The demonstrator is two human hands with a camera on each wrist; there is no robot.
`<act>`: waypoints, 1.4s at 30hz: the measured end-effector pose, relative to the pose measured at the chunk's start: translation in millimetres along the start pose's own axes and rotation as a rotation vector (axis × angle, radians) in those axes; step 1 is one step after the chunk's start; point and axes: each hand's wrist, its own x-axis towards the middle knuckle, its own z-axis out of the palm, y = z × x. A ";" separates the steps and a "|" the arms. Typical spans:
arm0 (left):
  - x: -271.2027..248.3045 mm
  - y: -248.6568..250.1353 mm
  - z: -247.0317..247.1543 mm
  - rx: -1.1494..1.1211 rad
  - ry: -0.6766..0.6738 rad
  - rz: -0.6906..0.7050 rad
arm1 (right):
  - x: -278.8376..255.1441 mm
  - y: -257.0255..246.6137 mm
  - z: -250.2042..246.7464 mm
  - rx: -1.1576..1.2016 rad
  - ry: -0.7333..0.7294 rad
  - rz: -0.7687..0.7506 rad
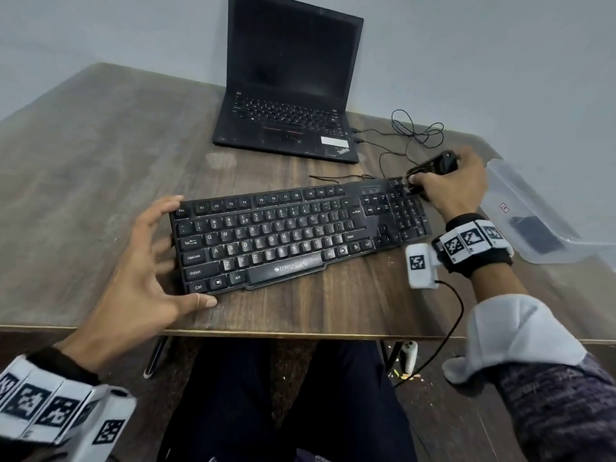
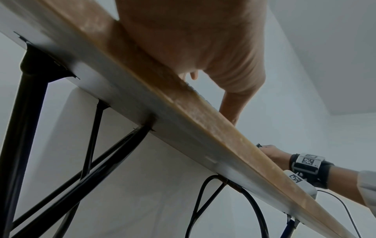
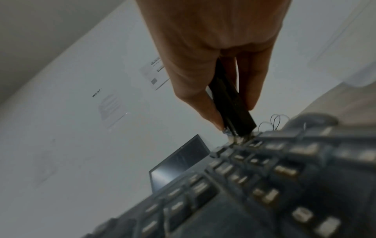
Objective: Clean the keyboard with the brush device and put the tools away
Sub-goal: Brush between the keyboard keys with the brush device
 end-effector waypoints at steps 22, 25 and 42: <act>-0.1 0.0 -0.5 -0.021 -0.005 -0.011 | -235.2 -80.9 8.7 0.161 -0.395 -0.185; -0.1 -2.1 -1.5 -0.039 -0.018 0.019 | -284.5 -113.5 27.2 0.236 -0.461 -0.277; 9.2 -10.4 -9.1 0.024 -0.041 -0.154 | -141.3 8.6 -62.0 0.823 -0.322 0.284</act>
